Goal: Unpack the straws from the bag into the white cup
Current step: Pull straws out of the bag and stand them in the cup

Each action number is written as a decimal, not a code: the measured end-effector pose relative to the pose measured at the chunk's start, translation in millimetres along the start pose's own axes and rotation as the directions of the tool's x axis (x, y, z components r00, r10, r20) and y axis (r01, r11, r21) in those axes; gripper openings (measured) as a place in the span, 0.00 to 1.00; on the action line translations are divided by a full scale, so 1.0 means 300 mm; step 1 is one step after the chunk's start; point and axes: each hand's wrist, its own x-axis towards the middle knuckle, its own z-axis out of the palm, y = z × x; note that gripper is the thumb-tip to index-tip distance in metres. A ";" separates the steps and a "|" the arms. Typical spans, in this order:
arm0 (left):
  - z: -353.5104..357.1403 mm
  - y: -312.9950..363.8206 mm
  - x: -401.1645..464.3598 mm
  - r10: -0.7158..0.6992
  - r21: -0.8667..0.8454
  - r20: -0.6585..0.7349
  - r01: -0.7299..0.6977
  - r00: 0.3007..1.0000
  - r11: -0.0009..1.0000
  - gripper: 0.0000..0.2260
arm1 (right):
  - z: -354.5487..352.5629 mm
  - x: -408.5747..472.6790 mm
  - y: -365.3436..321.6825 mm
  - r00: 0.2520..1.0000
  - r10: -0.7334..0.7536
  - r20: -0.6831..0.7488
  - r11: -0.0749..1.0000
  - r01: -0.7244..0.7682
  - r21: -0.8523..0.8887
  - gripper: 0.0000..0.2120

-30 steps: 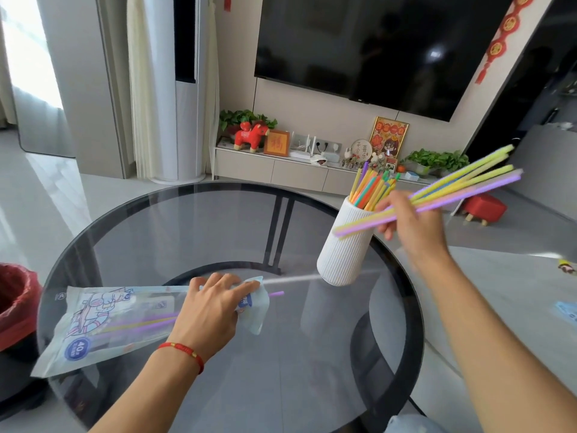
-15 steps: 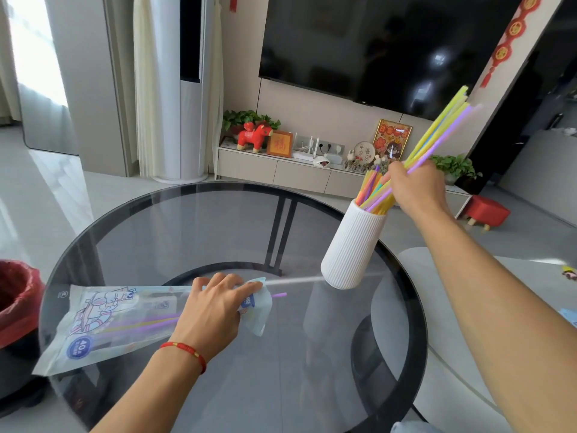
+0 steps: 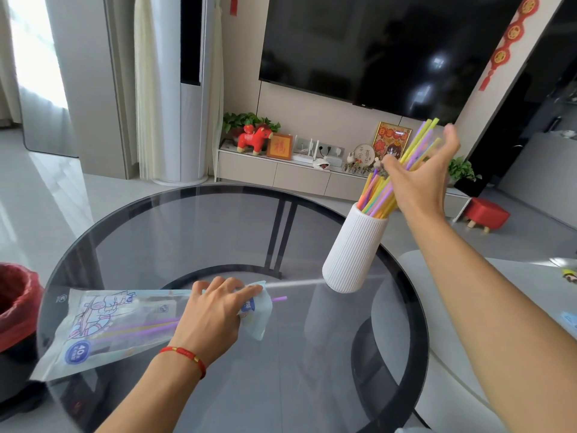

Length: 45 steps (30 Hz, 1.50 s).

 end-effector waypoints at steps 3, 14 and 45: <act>0.000 0.000 -0.002 0.000 0.002 0.003 0.000 1.000 1.000 0.29 | -0.005 0.027 -0.009 0.973 -0.231 0.010 0.968 0.231 -0.103 0.47; 0.000 -0.001 0.002 -0.006 0.012 0.007 0.006 1.000 1.000 0.29 | 0.007 -0.002 0.015 0.962 -0.225 0.152 0.932 0.259 -0.254 0.38; -0.056 0.046 -0.009 0.091 0.144 0.072 -0.101 0.993 0.984 0.45 | 0.169 -0.733 0.208 0.717 0.211 0.665 0.949 -0.314 0.037 0.05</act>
